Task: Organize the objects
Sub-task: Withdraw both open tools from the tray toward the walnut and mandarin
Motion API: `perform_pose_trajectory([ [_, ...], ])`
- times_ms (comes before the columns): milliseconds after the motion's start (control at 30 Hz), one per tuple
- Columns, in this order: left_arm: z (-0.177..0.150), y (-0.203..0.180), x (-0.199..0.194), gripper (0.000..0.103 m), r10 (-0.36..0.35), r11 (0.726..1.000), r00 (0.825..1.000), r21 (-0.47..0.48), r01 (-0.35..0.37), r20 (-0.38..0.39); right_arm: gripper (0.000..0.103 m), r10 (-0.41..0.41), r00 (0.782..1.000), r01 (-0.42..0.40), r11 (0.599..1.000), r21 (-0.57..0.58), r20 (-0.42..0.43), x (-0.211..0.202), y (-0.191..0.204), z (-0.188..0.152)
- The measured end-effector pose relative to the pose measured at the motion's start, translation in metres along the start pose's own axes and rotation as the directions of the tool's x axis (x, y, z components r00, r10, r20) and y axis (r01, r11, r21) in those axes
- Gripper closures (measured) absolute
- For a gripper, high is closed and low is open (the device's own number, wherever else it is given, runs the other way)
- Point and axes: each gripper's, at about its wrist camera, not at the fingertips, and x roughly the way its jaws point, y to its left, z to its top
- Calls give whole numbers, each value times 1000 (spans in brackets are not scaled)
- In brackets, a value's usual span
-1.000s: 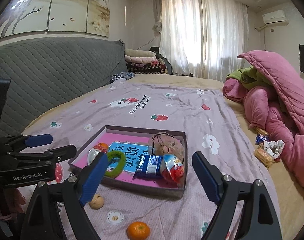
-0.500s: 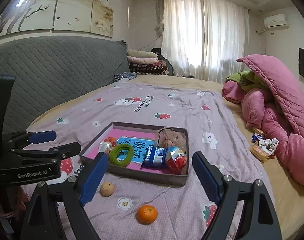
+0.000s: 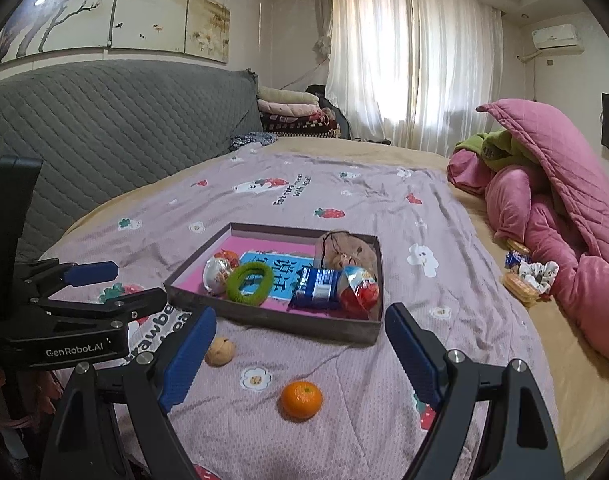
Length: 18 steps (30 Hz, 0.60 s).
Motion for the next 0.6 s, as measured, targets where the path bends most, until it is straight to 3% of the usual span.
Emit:
perform_pose_trajectory([
  [600, -28, -8, 20, 26, 10, 1000, 998, 7, -9, -66, 17, -16, 997, 15, 1000, -12, -76, 17, 0, -23],
])
